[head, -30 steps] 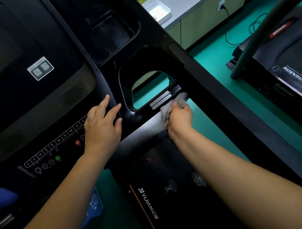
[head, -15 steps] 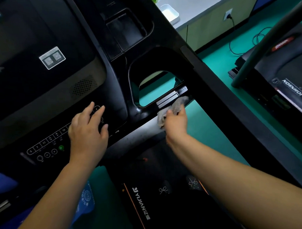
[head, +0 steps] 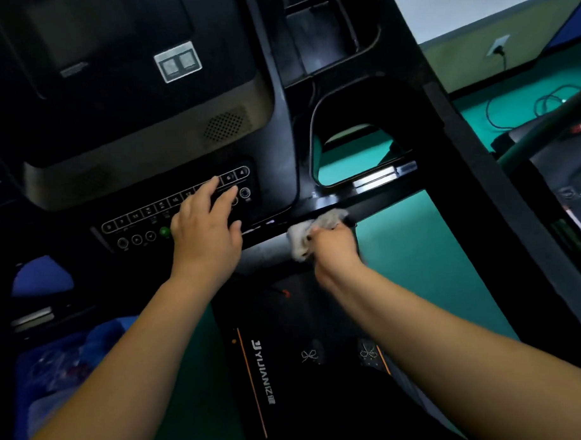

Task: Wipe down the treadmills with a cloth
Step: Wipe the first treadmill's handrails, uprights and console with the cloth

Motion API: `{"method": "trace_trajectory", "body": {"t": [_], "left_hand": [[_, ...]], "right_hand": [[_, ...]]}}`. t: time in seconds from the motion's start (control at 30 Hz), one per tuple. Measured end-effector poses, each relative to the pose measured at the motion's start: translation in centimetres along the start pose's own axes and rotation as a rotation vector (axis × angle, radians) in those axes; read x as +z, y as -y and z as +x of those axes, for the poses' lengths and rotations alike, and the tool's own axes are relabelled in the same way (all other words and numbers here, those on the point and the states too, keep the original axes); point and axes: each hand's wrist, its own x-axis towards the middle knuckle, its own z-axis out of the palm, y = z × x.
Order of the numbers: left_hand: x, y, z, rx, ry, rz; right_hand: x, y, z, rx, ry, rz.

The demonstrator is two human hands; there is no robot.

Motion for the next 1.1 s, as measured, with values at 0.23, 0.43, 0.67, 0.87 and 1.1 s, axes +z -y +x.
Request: {"method": "trace_trajectory", "body": {"t": [0.23,0.43,0.67,0.87,1.1], "left_hand": [[-1.9,3.1,0.9,-0.102,-0.111,-0.036],[-3.4,8.2,1.0,-0.264,-0.070,0.015],[-3.3,10.5,0.4,-0.195,-0.047,-0.004],[-2.8,10.7,0.6,-0.195,-0.075,-0.029],[-2.8,11.0,0.7,-0.178,-0.096,-0.042]], "right_hand": [[-1.9,-0.9,-1.5,-0.587,-0.100,-0.299],[-3.4,-1.4,3.9,-1.195,-0.208,-0.827],[-1.1,-3.8,3.5,-1.447,0.052,-0.968],[5.8,-6.0,0.0,-1.478,0.245,-1.038],[5.6,-4.4,0.1,-1.484,0.281,-1.172]]}}
